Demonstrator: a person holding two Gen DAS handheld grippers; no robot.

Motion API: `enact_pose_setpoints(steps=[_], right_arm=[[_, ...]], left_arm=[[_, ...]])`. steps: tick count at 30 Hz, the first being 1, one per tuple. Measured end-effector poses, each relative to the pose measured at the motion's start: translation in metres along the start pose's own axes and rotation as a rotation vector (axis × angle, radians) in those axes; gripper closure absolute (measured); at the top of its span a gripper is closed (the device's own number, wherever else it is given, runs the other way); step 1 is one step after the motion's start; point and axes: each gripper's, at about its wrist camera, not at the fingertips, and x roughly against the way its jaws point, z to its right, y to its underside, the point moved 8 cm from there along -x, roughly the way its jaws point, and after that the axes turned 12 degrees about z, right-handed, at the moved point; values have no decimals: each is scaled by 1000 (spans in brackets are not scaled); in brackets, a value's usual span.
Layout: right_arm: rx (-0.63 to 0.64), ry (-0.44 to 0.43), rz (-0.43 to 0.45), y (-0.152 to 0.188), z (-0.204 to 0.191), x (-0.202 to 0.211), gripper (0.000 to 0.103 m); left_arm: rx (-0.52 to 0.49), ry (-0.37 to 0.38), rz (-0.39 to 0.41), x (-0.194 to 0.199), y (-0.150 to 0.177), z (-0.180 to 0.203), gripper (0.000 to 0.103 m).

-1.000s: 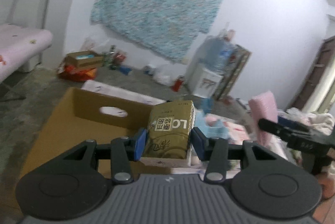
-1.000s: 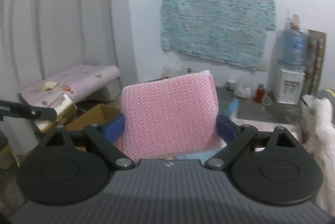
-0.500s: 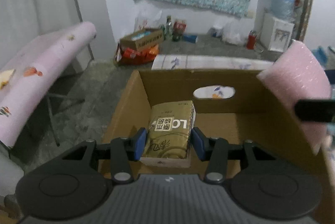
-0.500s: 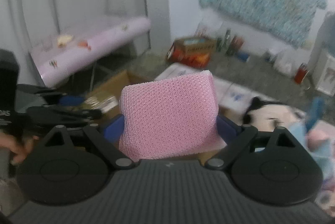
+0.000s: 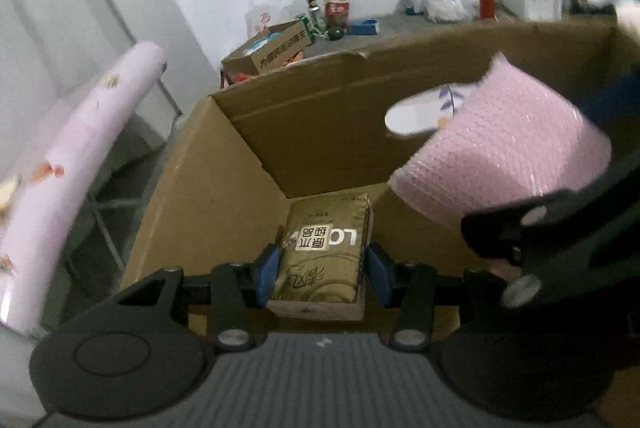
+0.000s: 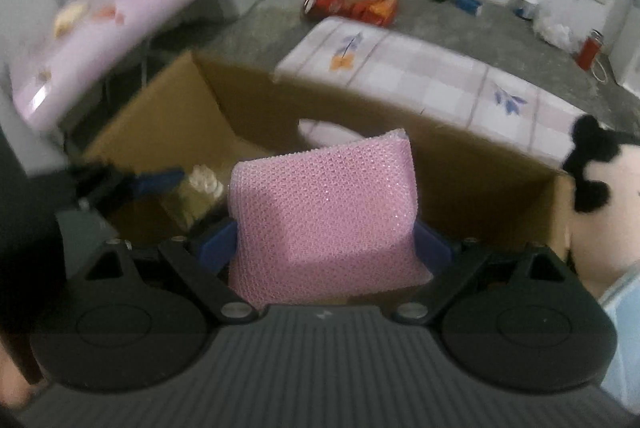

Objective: Organize soft objects
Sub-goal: 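Release gold packet into box with left gripper while right gripper lowers pink pouch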

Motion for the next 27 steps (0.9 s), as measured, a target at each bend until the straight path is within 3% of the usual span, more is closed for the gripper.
enact_pose_setpoints(steps=[5,8,10,13,19,27], right_arm=[[156,-24,-21,3,-16,-11,10],[336,-26,-75,4,-19,-22,9],[431,-10,-88,5,-21,-25,8],[474,5,-97,4,-25,-29,5],[434,-14,-76,-3,-21,-21,3],[311,-80,-10,-21,-4,20,3]], left_arm=[[-82,52,0,1,9,8,54],[-163,49,32,4,14,14,53],[-176,51,38,4,18,17,50],[-176,58,42,8,23,20,48],[-189,61,84,43,16,19,29],[-121,195,119,68,-1,12,29]])
